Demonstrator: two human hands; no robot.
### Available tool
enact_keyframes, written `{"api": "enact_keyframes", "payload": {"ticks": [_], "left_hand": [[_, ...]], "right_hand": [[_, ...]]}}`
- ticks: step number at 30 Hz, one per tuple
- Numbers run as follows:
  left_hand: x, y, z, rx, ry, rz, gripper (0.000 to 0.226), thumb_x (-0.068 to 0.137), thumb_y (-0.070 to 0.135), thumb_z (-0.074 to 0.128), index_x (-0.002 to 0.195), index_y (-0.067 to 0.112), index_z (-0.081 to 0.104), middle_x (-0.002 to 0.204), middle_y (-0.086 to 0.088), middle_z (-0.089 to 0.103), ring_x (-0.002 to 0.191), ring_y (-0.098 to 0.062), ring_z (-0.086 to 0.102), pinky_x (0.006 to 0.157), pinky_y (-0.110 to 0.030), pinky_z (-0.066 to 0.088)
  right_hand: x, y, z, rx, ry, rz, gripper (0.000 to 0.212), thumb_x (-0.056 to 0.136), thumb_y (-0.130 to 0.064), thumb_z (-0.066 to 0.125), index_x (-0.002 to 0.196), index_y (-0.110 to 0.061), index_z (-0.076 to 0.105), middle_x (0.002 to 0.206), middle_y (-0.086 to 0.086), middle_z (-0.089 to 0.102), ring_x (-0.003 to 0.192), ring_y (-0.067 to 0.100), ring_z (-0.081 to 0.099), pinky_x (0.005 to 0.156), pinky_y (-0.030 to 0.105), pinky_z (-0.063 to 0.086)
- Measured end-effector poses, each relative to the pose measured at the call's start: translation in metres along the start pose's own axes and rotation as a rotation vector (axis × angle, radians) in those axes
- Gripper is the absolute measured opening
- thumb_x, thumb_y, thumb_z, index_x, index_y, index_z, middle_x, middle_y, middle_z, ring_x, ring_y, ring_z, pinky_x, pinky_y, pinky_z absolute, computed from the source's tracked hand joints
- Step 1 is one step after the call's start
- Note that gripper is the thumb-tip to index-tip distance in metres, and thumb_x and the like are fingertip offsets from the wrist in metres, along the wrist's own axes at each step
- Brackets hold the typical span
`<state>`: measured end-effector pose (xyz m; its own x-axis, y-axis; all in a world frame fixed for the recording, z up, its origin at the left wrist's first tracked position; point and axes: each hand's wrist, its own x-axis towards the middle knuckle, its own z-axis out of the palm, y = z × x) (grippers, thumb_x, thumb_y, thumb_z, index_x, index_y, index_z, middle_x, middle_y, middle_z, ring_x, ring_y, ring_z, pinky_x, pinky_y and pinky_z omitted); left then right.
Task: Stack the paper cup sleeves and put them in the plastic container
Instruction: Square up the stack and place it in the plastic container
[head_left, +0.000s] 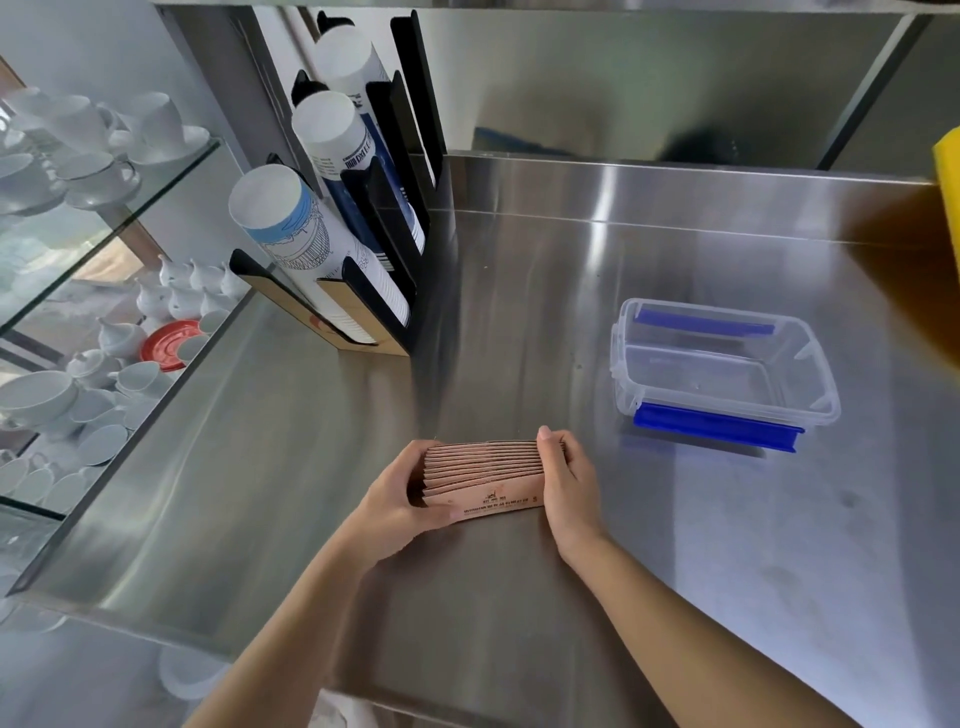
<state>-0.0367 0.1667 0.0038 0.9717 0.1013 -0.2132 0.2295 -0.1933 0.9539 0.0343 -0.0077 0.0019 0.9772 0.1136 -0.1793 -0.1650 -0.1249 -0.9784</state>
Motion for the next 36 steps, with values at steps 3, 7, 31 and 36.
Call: {"api": "enact_keyframes", "payload": {"ticks": [3,7,31,36], "left_hand": [[-0.002,-0.003,-0.003,0.050,0.045,-0.002,0.050,0.060,0.014,0.076,0.105,0.017,0.056,0.103,-0.002,0.070,0.098,-0.017,0.065,0.092,-0.037,0.051],[-0.003,-0.007,-0.001,0.076,0.081,0.002,0.040,0.063,0.012,0.073,0.098,0.024,0.058,0.096,0.013,0.072,0.095,-0.011,0.066,0.088,-0.031,0.051],[-0.006,-0.002,-0.002,0.190,0.130,0.029,0.048,0.071,0.004,0.075,0.094,0.042,0.056,0.093,0.033,0.067,0.095,0.001,0.063,0.083,-0.017,0.050],[-0.001,0.009,0.007,0.052,0.197,0.010,0.043,0.069,0.001,0.075,0.099,0.030,0.062,0.093,0.020,0.073,0.092,-0.003,0.066,0.079,-0.013,0.050]], "right_hand": [[0.001,0.001,-0.001,-0.021,-0.010,-0.009,0.032,0.097,-0.028,0.041,0.070,-0.010,0.046,0.069,0.001,0.048,0.067,0.012,0.045,0.062,0.015,0.036],[0.002,0.000,-0.006,-0.125,-0.054,-0.002,0.031,0.095,-0.036,0.043,0.076,-0.013,0.052,0.071,-0.006,0.054,0.073,0.010,0.051,0.068,0.017,0.040],[-0.002,-0.003,-0.048,-0.233,-0.339,-0.029,0.041,0.076,0.000,0.070,0.102,-0.028,0.054,0.094,-0.019,0.063,0.085,-0.009,0.061,0.076,0.001,0.046],[-0.003,-0.013,-0.054,-0.150,-0.252,-0.010,0.038,0.077,-0.007,0.071,0.092,-0.037,0.052,0.097,-0.014,0.066,0.091,0.003,0.061,0.084,0.018,0.050]]}}
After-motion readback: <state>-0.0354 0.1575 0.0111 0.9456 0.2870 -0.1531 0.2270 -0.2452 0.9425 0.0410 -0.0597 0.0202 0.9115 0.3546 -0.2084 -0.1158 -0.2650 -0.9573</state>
